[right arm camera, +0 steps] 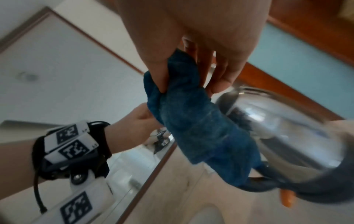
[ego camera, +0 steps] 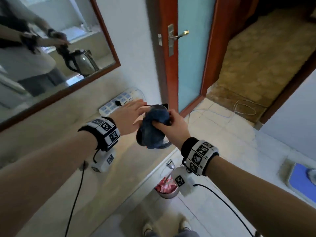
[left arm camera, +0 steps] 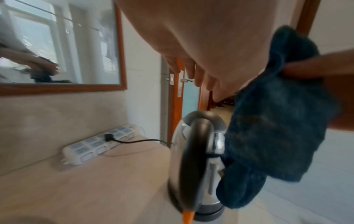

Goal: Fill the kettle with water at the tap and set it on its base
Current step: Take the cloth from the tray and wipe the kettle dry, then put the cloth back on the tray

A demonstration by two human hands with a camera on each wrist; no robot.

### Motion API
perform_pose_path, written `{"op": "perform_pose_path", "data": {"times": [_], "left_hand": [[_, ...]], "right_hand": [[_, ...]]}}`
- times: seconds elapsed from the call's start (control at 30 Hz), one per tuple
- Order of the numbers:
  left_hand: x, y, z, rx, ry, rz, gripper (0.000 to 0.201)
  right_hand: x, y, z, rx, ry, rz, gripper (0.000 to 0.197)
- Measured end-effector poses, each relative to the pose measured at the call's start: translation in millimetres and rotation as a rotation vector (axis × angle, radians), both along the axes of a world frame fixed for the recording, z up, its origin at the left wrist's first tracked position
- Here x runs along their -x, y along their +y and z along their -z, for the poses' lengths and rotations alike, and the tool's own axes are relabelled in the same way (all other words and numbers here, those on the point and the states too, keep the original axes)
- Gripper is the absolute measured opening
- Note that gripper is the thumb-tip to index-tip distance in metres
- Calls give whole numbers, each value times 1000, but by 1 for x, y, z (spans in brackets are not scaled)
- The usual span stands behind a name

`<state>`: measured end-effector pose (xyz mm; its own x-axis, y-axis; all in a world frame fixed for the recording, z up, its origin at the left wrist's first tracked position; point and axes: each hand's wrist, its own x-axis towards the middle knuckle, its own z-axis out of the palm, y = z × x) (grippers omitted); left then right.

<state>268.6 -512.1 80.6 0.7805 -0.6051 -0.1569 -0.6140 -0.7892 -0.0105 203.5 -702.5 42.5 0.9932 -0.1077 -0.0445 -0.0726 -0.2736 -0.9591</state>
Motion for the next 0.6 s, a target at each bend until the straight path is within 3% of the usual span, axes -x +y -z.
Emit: {"op": "perform_pose_path", "data": {"times": [0.13,0.23,0.3,0.37,0.43,0.5,0.6], "left_hand": [[55,70,-33,4,167,-352,54],[112,131,-47,109,273,-588,43],[158,165,-56,289,281,-689,47],[209,202,-60,428,260,-774,36],[260,239,-59,446,273,-910,14],[312,280,-52,409,250,-1070,6],[393,344,-39,423,176,-1274,34]], "right_hand": [[-4,64,-47,-9,-17,-316,31],[5,134,-59,-22,-5,-503,37],[22,188,-62,-73,54,-649,37],[48,249,-63,-96,125,-795,39],[82,305,-62,-110,177,-913,37],[117,358,-60,-127,271,-1016,38],[173,432,-52,-63,350,-1192,42]]}}
